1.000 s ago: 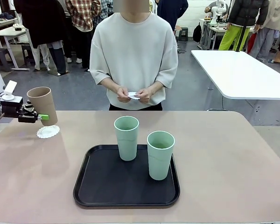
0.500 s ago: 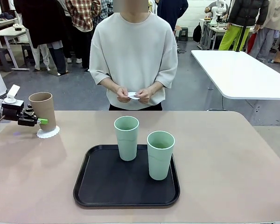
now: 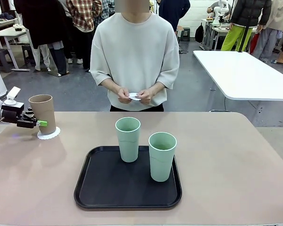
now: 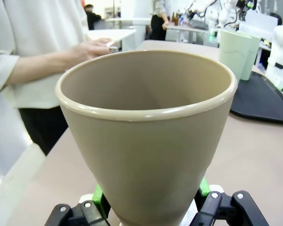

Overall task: Place coasters on the table and set cups on them.
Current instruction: Pick up one Reusable plastic cup and place it on a coaster set by the human.

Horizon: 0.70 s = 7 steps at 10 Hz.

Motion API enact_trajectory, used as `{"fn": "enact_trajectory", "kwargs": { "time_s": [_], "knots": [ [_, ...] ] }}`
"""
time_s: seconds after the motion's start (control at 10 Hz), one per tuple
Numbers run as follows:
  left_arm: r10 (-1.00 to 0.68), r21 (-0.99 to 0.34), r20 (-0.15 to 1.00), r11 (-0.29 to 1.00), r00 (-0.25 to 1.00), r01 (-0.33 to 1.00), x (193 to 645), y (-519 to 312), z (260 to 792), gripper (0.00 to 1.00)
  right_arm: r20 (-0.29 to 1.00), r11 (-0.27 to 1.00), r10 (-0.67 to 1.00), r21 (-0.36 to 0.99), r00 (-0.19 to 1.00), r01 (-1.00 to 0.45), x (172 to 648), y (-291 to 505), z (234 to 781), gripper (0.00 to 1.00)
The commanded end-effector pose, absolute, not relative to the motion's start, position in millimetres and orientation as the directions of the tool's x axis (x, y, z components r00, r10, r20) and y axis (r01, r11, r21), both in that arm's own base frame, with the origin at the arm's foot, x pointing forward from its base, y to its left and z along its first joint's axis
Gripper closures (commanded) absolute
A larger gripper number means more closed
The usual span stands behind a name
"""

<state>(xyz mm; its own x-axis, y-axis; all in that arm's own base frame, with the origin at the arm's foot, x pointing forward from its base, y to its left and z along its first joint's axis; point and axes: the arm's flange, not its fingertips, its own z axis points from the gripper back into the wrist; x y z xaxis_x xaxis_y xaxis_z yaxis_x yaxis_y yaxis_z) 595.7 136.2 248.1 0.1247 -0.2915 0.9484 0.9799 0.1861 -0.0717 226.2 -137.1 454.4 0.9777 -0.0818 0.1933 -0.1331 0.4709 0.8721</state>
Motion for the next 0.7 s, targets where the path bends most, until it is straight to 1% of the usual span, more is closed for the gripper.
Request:
{"fn": "enact_trajectory", "kwargs": {
  "time_s": [0.0, 0.4, 0.6],
  "knots": [
    [-0.277, -0.088, 0.952, 0.161, 0.13, 0.983, 593.7, 139.7, 253.3, 0.17, 0.21, 0.453, -0.082, 0.879, 0.974, -0.151, 227.9, -137.8, 454.4, 0.0],
    [-0.234, -0.072, 0.967, 0.114, 0.098, 0.991, 584.9, 135.2, 247.9, 0.17, 0.21, 0.453, -0.082, 0.879, 0.974, -0.151, 227.9, -137.8, 454.4, 0.0],
    [-0.243, -0.068, 0.966, 0.106, 0.092, 0.992, 585.0, 133.6, 244.5, 0.17, 0.21, 0.453, -0.082, 0.879, 0.974, -0.151, 227.9, -137.8, 454.4, 0.0]
  ]
}}
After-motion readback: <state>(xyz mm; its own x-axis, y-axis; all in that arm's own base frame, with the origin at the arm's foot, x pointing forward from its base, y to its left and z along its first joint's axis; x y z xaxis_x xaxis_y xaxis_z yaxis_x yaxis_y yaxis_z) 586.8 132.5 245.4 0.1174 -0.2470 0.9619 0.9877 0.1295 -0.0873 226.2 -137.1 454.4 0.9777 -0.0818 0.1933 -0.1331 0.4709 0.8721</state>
